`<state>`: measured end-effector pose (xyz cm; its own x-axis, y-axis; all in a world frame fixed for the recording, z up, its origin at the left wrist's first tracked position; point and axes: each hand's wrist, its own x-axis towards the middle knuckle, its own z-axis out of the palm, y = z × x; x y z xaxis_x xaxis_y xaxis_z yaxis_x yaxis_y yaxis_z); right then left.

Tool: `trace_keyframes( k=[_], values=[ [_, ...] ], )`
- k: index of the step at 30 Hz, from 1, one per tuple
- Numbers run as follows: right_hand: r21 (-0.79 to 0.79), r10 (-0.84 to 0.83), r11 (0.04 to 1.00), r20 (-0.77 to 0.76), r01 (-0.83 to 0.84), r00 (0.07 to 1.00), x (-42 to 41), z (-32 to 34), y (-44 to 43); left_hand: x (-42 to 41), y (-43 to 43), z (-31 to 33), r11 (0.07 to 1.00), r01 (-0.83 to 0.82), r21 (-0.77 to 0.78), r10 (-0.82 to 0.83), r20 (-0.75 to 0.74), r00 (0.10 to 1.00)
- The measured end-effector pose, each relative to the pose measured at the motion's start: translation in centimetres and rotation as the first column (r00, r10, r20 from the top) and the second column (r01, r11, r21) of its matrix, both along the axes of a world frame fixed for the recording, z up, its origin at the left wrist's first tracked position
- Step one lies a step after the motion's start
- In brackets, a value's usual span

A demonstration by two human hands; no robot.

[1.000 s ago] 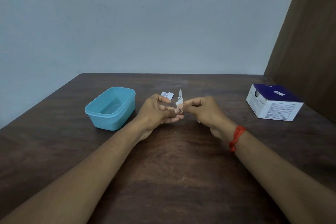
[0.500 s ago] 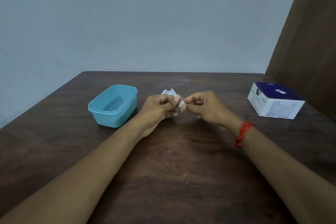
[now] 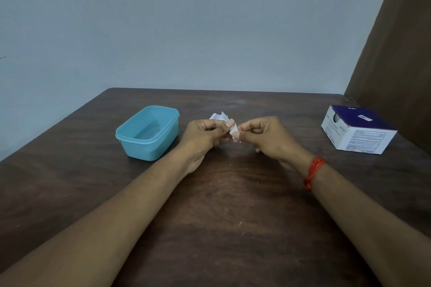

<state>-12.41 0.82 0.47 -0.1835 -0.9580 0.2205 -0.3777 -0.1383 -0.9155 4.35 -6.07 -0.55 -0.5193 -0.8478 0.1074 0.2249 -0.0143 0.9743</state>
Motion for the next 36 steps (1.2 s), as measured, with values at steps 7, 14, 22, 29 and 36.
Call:
trace_keyframes(
  k=[7,14,22,29,36],
  values=[
    [0.069,0.023,0.997,0.008,-0.023,1.0,-0.24,0.02,0.1,0.13,0.14,0.14,1.0,-0.01,0.021,0.01,-0.005,1.0],
    [0.082,0.066,0.994,0.023,-0.068,0.998,-0.36,0.11,0.35,0.17,0.29,0.24,1.0,-0.002,0.014,0.002,-0.009,1.0],
    [0.07,0.029,0.997,0.024,-0.03,0.999,-0.2,0.23,0.37,0.18,0.28,0.22,1.0,0.006,0.007,-0.006,0.007,1.0],
    [0.069,0.014,0.997,0.032,-0.016,0.999,-0.1,0.22,0.25,0.19,0.19,0.13,1.0,0.01,0.007,-0.01,0.001,1.0],
    [0.087,0.025,0.996,0.046,-0.028,0.999,-0.05,0.44,0.5,0.1,-0.01,0.05,1.0,0.001,0.007,-0.001,0.008,1.0]
  ],
)
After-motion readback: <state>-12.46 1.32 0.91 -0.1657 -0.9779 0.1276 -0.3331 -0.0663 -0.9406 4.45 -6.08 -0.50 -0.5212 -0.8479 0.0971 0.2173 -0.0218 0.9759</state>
